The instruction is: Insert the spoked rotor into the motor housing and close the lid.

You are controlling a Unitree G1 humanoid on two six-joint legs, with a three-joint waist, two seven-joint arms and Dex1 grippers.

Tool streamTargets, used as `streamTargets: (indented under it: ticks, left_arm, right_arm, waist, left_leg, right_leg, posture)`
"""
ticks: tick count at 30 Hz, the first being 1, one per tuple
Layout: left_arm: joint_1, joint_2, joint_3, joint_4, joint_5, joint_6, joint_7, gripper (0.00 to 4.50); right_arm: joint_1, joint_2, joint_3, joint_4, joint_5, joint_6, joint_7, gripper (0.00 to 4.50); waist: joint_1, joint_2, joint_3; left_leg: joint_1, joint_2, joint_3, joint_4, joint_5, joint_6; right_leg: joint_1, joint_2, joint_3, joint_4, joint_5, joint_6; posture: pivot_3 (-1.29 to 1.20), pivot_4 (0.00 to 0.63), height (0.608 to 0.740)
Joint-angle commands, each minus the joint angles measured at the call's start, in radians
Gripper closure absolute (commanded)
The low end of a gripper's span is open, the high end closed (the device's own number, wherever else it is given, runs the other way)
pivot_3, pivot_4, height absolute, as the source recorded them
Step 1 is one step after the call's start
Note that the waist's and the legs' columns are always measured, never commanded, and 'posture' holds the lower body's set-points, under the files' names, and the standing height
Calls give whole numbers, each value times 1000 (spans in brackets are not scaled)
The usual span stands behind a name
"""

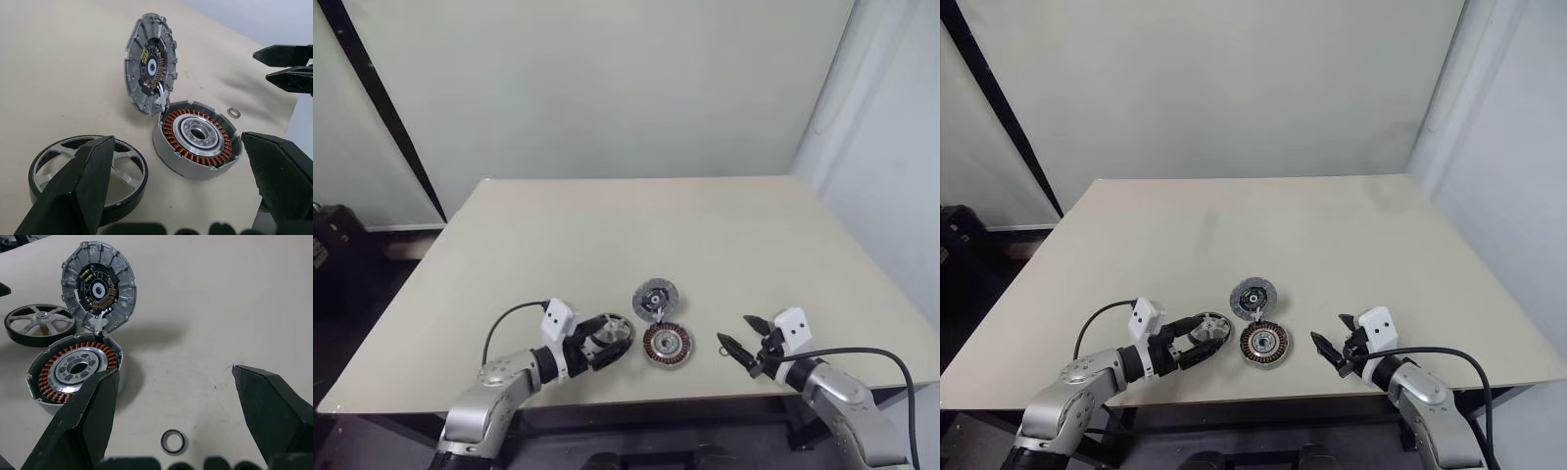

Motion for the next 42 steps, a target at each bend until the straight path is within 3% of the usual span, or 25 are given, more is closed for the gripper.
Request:
streamTargets:
  ticks: [1,24,31,35,42]
  left_arm:
    - [-31,8,-3,-43,-14,0,-8,61]
    - [-76,47,-31,-24,-14,19,-79,61]
    - [-62,53,-32,-30,-17,15,-87,61]
    - [-40,103,-78,-52,-14,44,-149,61]
    - [-38,120,-111,-48,-2,36,-175,61]
  right_arm:
    - [-7,-4,-13,-36,8,-10,-2,482]
    - [12,-6,-20,-77,7,12,-18,482]
    - [12,-40,-1,-99,7,98,-16,482]
    - [8,-58,29,-95,-12,185,-34,482]
    - [-30,-37,78,-35,-57,198,-64,482]
  waist:
    - [0,0,0]
    - [0,0,0]
    - [0,0,0]
    - [0,0,0]
    - [0,0,1]
  left_leg:
    - [0,0,0,0,0,0]
    - [0,0,0,0,0,0]
    - [0,0,0,0,0,0]
    - [0,0,0,0,0,0]
    - [-1,0,0,0,0,0]
  right_leg:
    - [0,0,0,0,0,0]
    - [0,0,0,0,0,0]
    - [0,0,0,0,0,0]
    - [-1,0,0,0,0,0]
    - [-2,-1,0,0,0,0]
  posture:
    - [0,0,740]
    - [0,0,740]
    - [0,0,740]
    - [0,0,740]
    - [0,0,740]
